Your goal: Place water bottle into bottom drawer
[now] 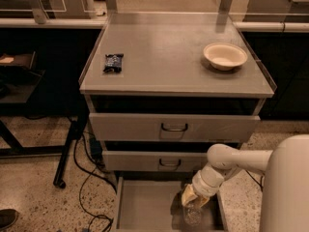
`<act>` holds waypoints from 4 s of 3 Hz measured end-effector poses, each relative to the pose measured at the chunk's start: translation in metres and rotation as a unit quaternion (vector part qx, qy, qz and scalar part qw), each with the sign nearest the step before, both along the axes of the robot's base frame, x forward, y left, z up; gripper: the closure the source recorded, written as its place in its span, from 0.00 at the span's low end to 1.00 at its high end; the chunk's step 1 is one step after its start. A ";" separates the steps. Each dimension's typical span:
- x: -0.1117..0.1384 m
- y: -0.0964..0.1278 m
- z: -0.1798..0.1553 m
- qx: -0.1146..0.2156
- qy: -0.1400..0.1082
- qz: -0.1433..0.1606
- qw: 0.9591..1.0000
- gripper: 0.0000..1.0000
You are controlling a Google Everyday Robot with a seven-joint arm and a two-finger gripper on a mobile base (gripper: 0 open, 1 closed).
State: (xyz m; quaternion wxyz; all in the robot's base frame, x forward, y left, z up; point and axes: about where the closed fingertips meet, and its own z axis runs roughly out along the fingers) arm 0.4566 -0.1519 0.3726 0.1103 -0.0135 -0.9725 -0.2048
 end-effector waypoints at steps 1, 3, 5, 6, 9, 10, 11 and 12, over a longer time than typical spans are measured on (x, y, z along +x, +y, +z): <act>-0.002 0.002 -0.019 -0.028 -0.004 0.008 1.000 1.00; 0.000 -0.013 -0.055 -0.077 -0.010 -0.026 0.997 1.00; -0.001 0.003 -0.075 -0.069 0.000 -0.015 0.997 1.00; 0.001 0.012 -0.093 -0.047 0.006 -0.006 0.999 1.00; 0.010 0.036 -0.140 0.007 -0.007 0.003 1.000 1.00; 0.009 0.036 -0.145 0.013 -0.016 -0.003 1.000 1.00; 0.010 0.050 -0.142 0.000 -0.032 -0.005 0.999 1.00; 0.023 0.062 -0.137 0.003 -0.067 -0.024 0.997 1.00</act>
Offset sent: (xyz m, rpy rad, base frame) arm 0.0031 -0.0161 -0.0589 -0.2328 -0.0678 -0.0816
